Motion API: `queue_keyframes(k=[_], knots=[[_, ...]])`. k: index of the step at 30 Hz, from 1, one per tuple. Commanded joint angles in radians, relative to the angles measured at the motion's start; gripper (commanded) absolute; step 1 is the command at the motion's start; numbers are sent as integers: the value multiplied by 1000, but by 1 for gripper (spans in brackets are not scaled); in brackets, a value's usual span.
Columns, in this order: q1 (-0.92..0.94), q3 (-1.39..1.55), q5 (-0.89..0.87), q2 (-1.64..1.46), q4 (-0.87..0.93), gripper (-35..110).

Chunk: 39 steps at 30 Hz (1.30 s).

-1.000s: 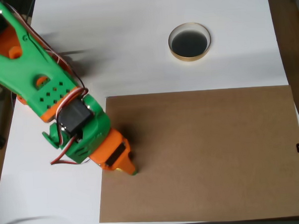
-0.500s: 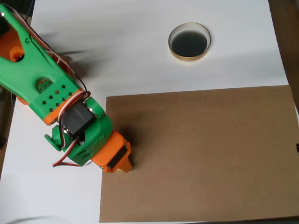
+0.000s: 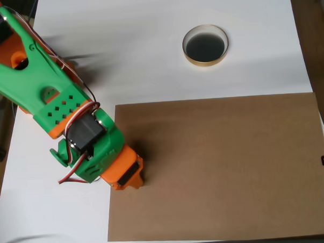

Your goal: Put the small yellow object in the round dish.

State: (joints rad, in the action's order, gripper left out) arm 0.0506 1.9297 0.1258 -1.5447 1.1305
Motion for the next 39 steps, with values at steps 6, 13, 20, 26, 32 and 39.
queue_keyframes(k=[6,13,20,26,32,39], knots=[[-37,-31,12,-218,57,0],[-156,-20,46,-379,115,0],[-302,-20,84,-425,172,0],[-423,-20,104,-428,196,0],[-558,-29,132,-428,227,0],[-661,-44,176,-411,249,0]])
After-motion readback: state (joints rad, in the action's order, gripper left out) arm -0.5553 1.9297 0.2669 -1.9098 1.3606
